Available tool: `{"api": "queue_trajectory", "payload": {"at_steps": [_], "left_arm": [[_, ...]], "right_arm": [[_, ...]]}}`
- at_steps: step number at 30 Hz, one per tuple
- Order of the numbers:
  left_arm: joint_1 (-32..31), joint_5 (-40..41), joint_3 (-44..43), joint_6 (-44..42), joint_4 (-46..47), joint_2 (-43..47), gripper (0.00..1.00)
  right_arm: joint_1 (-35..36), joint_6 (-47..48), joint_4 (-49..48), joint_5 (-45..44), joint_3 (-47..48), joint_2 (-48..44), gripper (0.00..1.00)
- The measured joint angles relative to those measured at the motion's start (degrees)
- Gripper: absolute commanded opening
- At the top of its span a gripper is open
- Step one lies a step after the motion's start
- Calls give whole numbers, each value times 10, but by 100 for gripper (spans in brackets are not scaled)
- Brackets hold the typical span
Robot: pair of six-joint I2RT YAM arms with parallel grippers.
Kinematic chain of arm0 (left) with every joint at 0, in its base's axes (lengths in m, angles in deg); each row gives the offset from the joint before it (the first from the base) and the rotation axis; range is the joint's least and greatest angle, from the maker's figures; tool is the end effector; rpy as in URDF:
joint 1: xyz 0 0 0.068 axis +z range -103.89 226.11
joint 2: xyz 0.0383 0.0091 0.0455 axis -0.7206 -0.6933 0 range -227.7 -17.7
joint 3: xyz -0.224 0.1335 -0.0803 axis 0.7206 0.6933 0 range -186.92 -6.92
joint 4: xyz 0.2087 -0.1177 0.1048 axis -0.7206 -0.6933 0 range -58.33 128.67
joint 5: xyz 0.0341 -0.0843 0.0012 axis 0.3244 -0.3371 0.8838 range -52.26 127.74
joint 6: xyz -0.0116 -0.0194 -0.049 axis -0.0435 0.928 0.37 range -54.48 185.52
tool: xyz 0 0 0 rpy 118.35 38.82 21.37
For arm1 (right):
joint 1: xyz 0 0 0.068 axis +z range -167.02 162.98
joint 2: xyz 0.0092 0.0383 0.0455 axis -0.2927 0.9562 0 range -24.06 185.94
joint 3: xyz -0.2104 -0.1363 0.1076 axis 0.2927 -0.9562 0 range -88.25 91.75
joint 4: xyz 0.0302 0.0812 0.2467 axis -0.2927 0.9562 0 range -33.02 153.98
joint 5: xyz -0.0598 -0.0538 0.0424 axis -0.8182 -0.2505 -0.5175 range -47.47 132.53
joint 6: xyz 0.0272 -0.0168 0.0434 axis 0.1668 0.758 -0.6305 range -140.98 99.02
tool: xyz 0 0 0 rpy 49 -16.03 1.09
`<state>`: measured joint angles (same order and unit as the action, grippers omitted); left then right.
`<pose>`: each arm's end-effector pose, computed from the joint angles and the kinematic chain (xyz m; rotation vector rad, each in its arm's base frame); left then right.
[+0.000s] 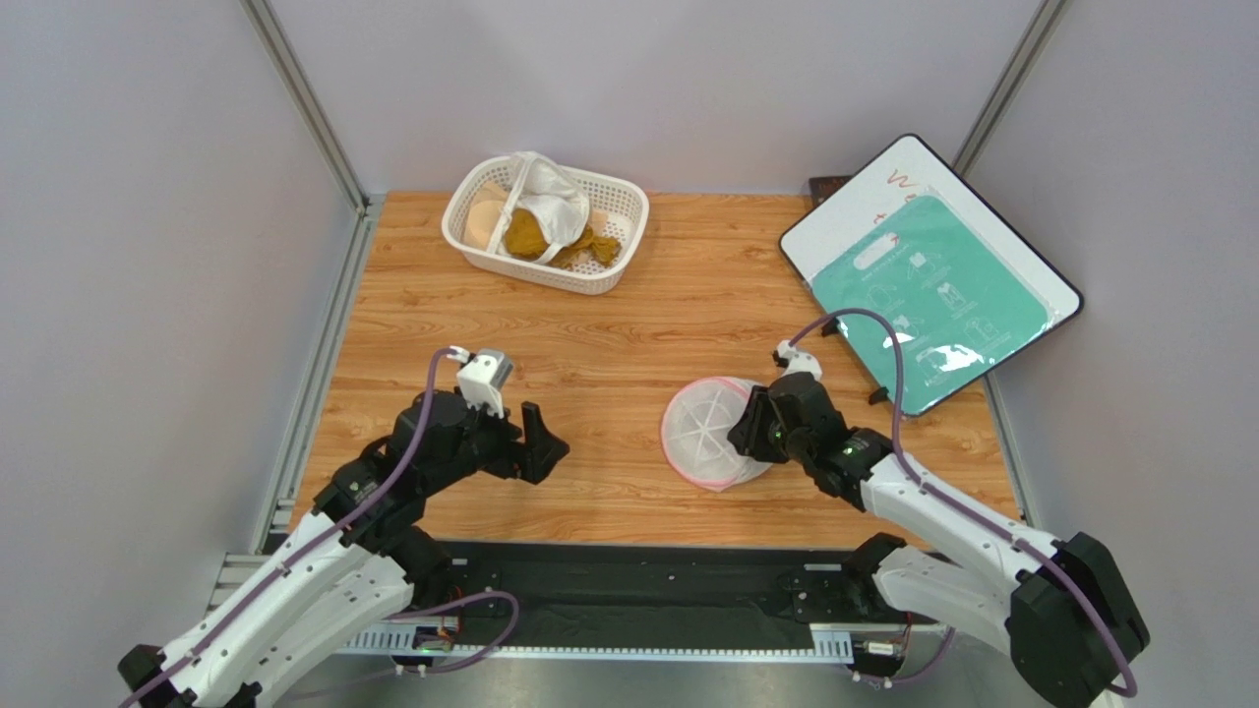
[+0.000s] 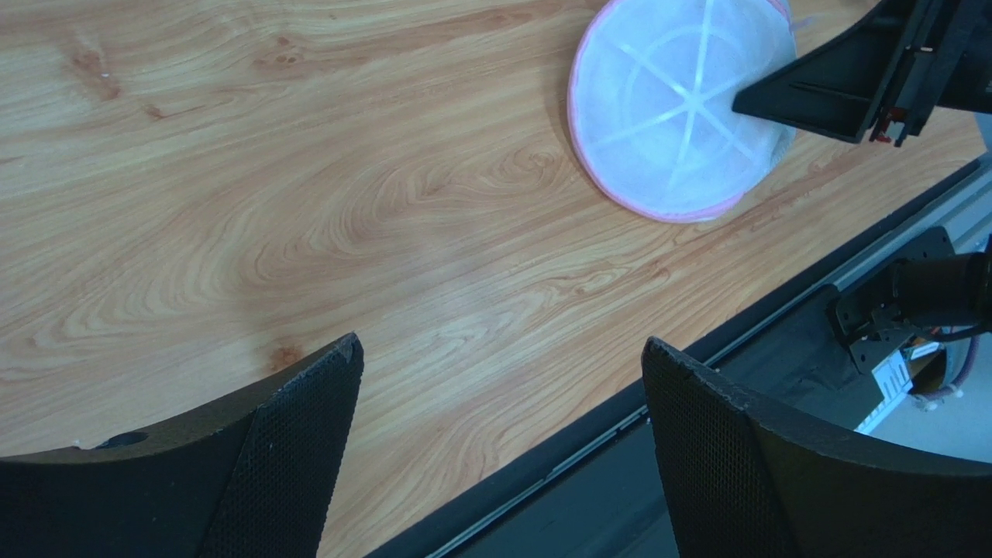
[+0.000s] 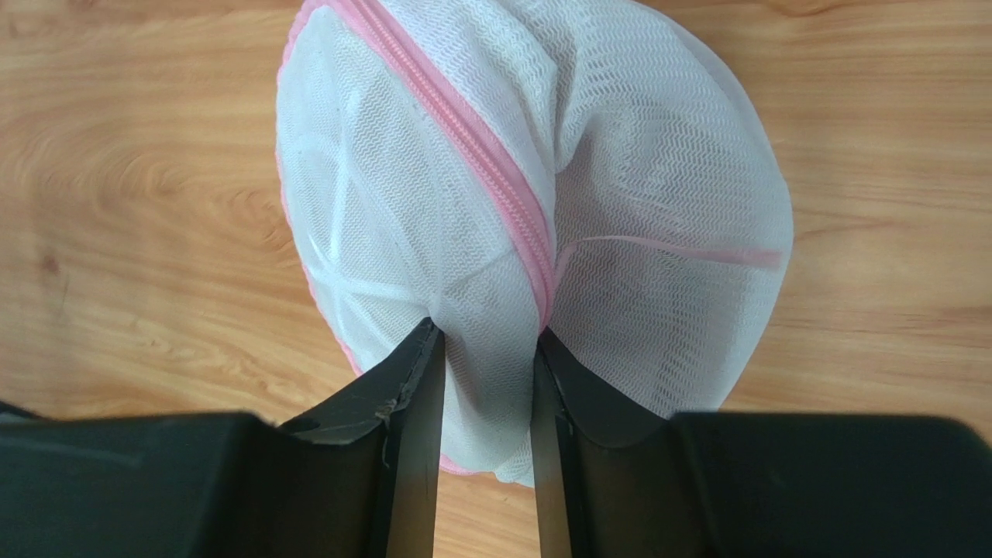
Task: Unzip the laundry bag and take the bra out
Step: Adjust the laundry bag at the center of the board.
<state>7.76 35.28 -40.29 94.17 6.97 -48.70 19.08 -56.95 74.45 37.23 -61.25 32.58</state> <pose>0.1023 -0.0829 0.2659 0.2107 2.1620 -0.7403 0.1569 0.1105 0.1848 0.0418 2.4431 0.4731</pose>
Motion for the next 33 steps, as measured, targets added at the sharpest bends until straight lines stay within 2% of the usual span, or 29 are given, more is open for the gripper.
{"api": "queue_trajectory", "payload": {"at_steps": [3, 4, 5, 6, 8, 15, 22, 28, 33], "left_arm": [[-18, 9, 1, 7, 20, -16, 95], [-23, 11, 1, 8, 28, -21, 95], [-28, 13, 1, 9, 40, -29, 95], [-31, 14, 1, 10, 49, -38, 95], [-41, 12, 1, 11, 75, -64, 95], [-70, 6, 1, 13, 144, -163, 96], [-71, -5, 5, 5, 188, -155, 100], [-71, -78, 30, -9, 252, -163, 100], [-71, -153, 48, -21, 307, -200, 100]], "right_arm": [[-40, 11, 2, 1, 1, 16, 40], [-47, 14, 3, 1, 2, 23, 35], [-54, 18, 3, 2, 2, 31, 12], [-58, 22, 3, 3, 4, 39, 5], [-61, 30, -2, 15, 5, 49, 2], [-59, 9, -90, 135, -39, 50, 2], [-34, 34, -78, 259, -72, -26, 1], [-32, 71, -55, 374, -94, -89, 0], [-24, 78, -57, 440, -102, -81, 0]]}}
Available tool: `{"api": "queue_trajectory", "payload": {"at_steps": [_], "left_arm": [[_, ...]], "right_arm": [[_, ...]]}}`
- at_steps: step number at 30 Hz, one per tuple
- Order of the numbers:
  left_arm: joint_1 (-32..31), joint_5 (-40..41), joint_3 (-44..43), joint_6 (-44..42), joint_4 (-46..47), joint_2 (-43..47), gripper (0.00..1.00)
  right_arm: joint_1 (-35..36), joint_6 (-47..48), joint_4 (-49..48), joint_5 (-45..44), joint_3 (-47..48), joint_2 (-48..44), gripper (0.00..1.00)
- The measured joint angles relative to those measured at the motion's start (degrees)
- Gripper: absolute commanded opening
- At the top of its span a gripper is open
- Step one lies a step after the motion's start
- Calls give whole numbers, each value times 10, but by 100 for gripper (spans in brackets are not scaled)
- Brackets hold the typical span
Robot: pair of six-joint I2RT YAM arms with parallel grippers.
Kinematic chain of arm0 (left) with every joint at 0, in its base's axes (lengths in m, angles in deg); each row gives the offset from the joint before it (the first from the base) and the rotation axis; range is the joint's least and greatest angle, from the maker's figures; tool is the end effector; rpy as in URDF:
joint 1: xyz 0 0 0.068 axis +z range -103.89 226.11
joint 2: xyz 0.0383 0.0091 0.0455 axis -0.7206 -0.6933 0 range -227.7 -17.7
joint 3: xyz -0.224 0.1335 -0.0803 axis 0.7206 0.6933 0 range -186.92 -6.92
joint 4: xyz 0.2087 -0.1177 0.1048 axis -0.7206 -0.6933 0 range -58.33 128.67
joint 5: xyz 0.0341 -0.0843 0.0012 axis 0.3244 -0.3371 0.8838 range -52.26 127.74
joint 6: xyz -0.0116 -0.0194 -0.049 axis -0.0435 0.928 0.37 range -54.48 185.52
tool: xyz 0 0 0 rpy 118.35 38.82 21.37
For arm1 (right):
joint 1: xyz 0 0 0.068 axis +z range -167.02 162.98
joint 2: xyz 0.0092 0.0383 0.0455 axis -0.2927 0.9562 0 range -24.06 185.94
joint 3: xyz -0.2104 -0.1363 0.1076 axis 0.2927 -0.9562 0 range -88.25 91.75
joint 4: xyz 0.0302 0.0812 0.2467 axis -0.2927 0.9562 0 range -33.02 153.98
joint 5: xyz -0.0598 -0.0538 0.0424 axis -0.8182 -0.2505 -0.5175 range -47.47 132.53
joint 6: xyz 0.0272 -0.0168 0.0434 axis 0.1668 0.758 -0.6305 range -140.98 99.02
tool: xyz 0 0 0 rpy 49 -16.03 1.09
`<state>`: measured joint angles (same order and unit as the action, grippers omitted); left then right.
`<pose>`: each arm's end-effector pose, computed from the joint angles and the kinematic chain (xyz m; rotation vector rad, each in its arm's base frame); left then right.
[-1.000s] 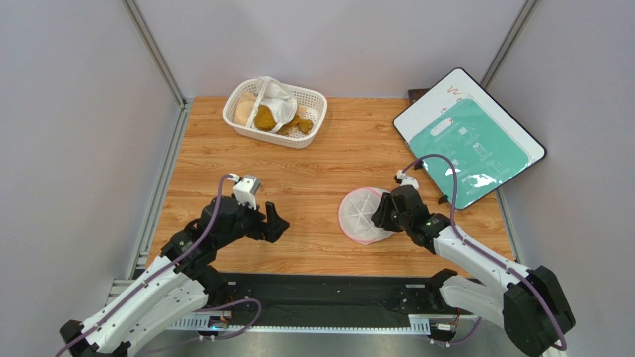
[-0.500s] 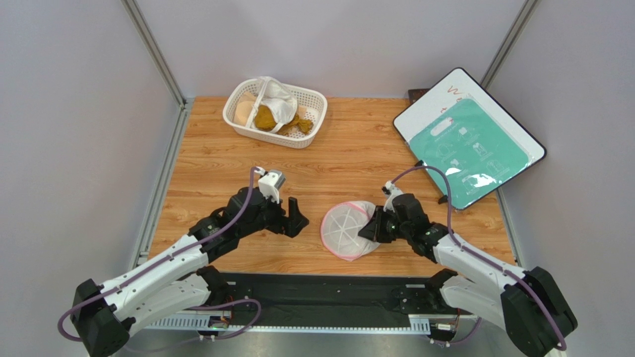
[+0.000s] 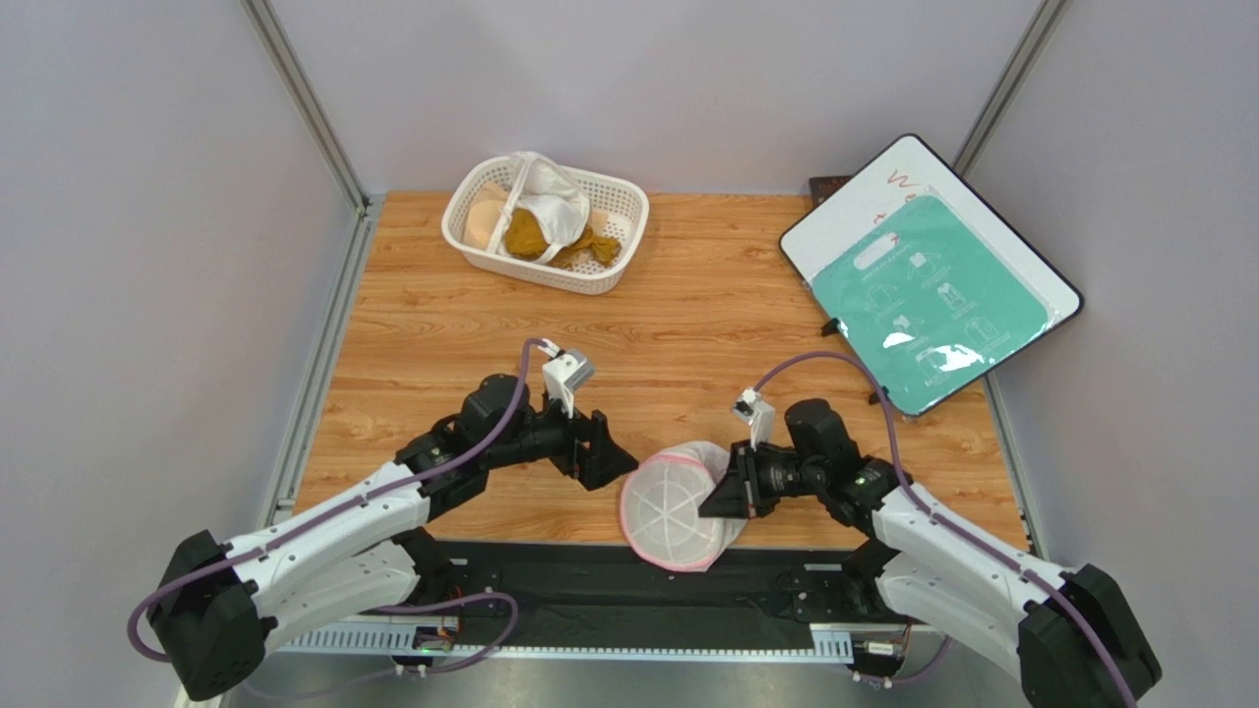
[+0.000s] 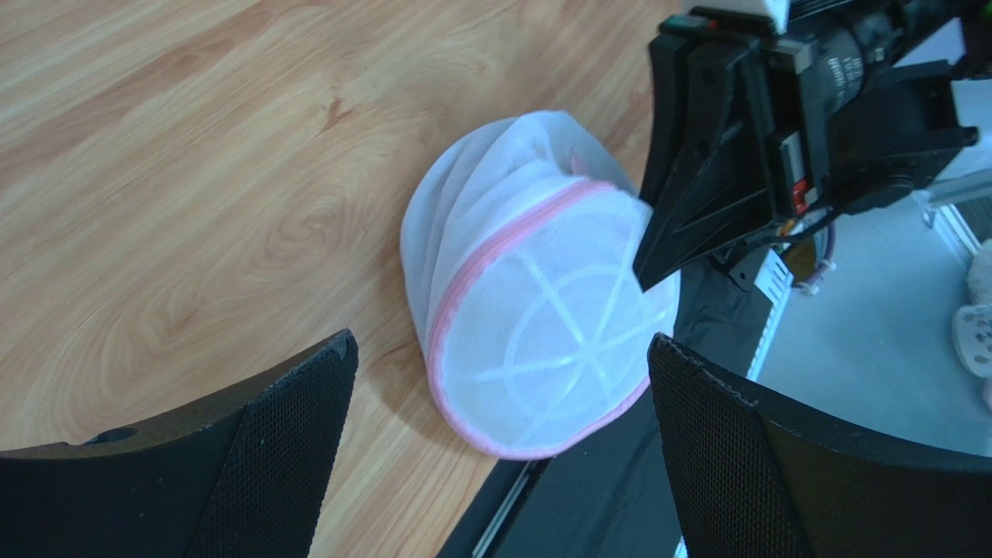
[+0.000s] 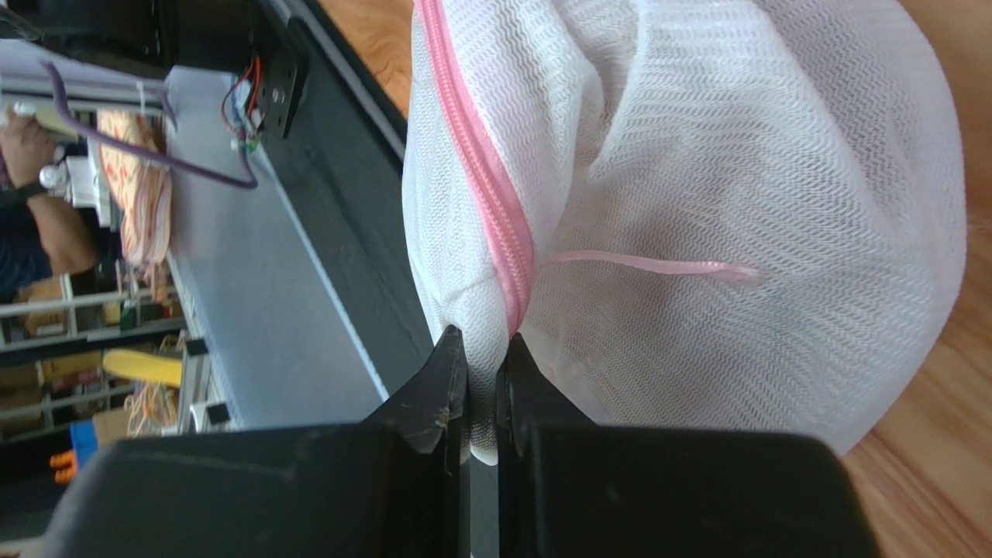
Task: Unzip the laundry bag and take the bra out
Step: Adjust the laundry bag at the center of the board.
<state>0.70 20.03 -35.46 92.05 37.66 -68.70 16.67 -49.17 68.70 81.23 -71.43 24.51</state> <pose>0.1343 -0.1517 0.2375 0.5631 2.0624 -1.0875 0.1200 0.1068 0.1635 -0.4913 2.4515 1.2911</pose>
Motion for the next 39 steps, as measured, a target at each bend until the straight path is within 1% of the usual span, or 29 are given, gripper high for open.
{"api": "queue_trajectory", "payload": {"at_steps": [4, 8, 14, 20, 28, 31, 32, 34, 35, 37, 38, 39], "left_arm": [[0, -53, 0, -18, 31, -21, 100], [-1, -99, 0, -33, 49, -42, 100], [-19, -147, 12, -34, 102, -70, 99], [-56, -138, 24, -35, 124, -113, 99], [-61, -93, 34, -37, 139, -118, 98], [-62, -86, 34, -37, 142, -120, 90], [-63, -85, 34, -37, 142, -121, 79], [-63, -85, 35, -37, 142, -123, 71], [-64, -84, 35, -36, 142, -125, 60], [-65, -83, 37, -35, 143, -126, 48], [-66, -82, 38, -35, 143, -128, 37], [-68, -82, 40, -36, 144, -128, 30]], "right_arm": [[34, 9, -10, 25, 4, 49, 0], [67, 24, -9, 35, 29, 95, 0], [79, 48, -10, 52, 78, 128, 0], [79, 69, -10, 67, 97, 165, 0], [83, 79, -12, 90, 103, 167, 0], [84, 81, -13, 95, 103, 164, 0], [85, 81, -13, 95, 103, 163, 0], [86, 81, -13, 95, 103, 161, 0], [86, 81, -12, 95, 103, 160, 0], [87, 82, -10, 94, 103, 157, 2], [87, 82, -7, 94, 106, 154, 3], [87, 82, -3, 93, 109, 150, 7]]}}
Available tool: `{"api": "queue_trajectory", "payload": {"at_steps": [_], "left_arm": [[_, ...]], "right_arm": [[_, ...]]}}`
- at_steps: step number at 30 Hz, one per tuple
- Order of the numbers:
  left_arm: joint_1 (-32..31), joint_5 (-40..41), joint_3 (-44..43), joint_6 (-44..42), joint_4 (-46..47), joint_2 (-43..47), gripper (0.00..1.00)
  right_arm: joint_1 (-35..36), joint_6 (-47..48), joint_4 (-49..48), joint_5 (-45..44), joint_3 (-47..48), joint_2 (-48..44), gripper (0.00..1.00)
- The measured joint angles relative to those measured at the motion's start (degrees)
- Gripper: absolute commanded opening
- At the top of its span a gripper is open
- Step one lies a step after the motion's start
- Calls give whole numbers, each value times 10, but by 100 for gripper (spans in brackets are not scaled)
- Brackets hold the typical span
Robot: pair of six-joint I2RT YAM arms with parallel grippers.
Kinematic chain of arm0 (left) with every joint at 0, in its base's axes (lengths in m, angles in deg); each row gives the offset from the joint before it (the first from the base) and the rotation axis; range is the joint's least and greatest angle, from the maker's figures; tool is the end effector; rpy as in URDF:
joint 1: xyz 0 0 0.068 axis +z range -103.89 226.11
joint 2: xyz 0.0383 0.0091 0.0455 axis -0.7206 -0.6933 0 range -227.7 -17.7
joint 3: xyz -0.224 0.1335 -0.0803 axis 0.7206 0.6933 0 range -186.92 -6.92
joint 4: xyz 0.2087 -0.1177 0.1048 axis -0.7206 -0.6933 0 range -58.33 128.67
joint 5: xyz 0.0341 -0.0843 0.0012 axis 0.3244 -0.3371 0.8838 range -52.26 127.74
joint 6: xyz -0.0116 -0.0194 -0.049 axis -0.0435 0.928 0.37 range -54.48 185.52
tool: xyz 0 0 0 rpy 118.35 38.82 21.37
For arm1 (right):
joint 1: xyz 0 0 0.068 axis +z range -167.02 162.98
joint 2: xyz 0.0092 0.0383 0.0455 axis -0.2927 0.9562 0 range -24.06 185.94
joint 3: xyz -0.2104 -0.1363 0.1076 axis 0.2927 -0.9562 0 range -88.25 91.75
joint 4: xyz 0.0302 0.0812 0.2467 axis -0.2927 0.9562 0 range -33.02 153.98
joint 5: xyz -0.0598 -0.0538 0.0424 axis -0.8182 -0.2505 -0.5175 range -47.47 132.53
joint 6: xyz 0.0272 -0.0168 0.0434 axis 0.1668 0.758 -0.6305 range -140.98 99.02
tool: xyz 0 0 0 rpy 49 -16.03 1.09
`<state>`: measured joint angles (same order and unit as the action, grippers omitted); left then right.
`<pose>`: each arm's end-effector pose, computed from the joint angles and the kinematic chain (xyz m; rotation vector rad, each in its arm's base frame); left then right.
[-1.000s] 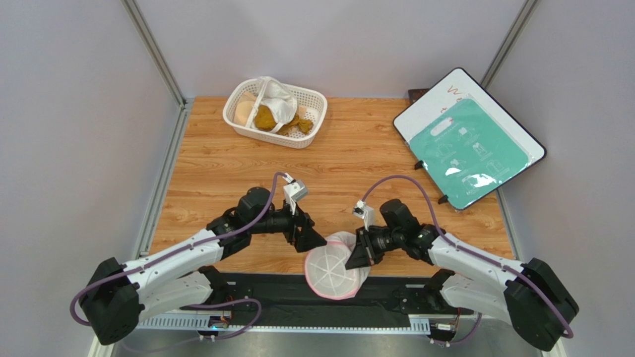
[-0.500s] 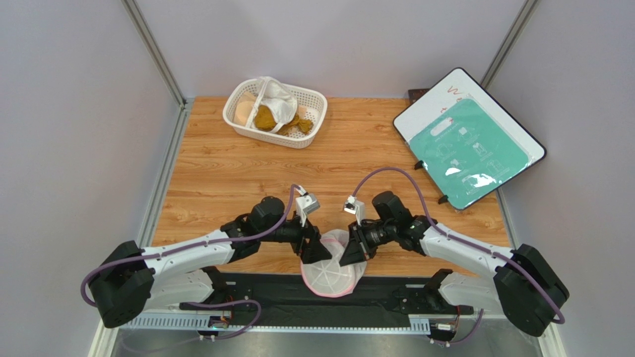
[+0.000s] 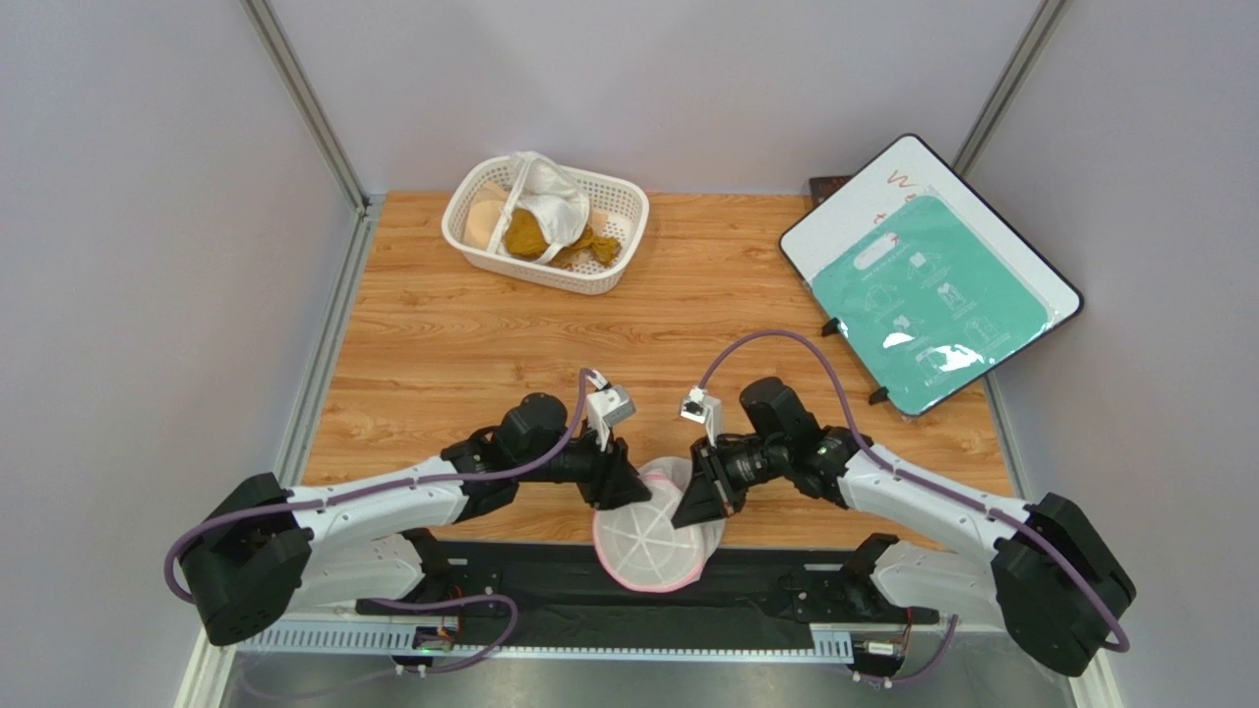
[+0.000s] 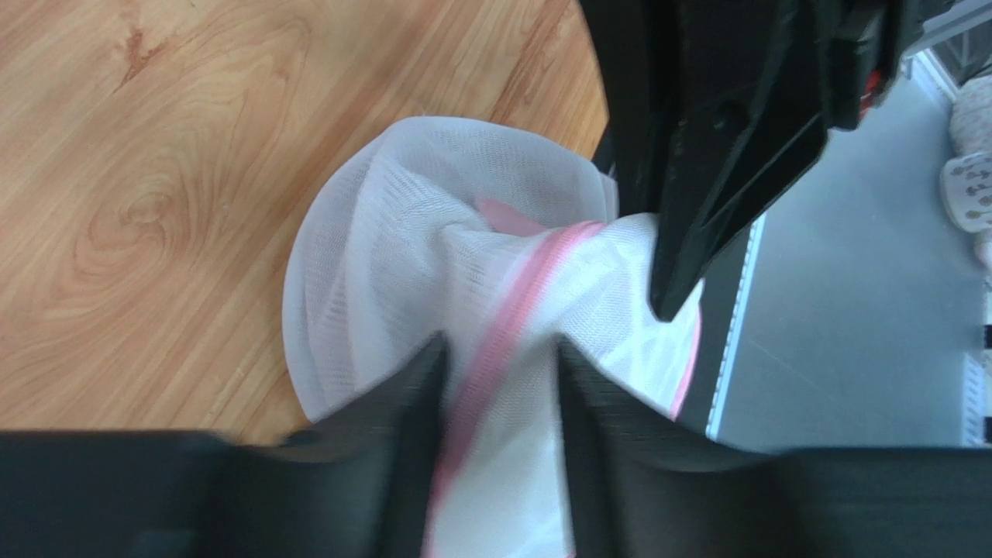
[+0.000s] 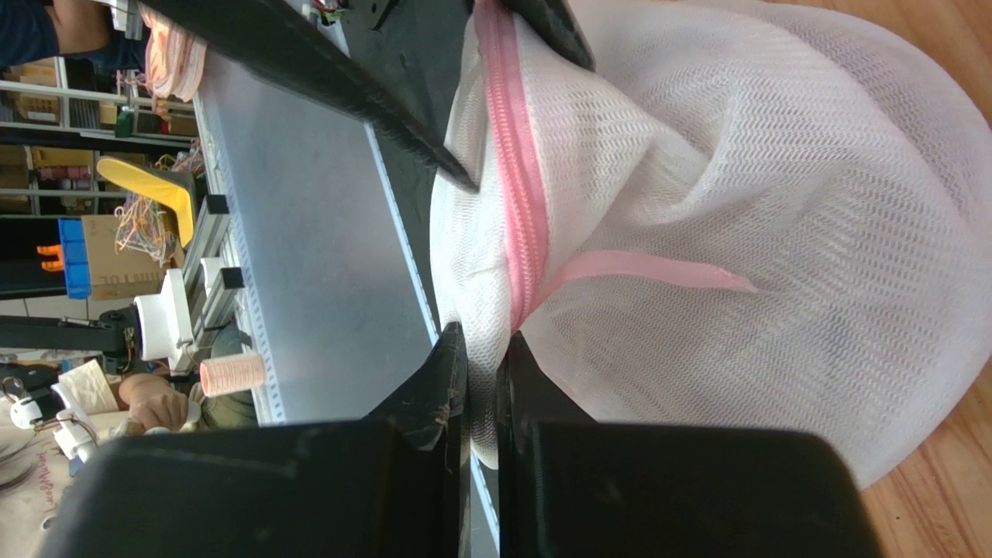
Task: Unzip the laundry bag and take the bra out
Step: Adjust the laundry bag at the center of the board.
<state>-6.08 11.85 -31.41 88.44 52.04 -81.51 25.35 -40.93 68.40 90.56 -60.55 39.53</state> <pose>0.1265 -0.1885 0.1951 0.8617 2.0488 -1.2395 0.1317 0.1560 0.1830 -0.9246 2.3982 1.4775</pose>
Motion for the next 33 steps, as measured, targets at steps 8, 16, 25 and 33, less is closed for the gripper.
{"api": "queue_trajectory", "payload": {"at_steps": [8, 16, 25, 33], "left_arm": [[-5, -9, 6, -13, -12, 8, 0], [-6, 4, 31, -50, -34, 113, 0], [-6, 53, 65, -82, -79, 256, 0], [-6, 120, 67, -111, -127, 310, 0]], "right_arm": [[0, 2, 75, -59, 43, -51, 90], [-2, -18, 117, -144, 93, -98, 93], [-9, -55, 121, -189, 93, -123, 93], [-11, -92, 96, -194, 91, -194, 92]]}}
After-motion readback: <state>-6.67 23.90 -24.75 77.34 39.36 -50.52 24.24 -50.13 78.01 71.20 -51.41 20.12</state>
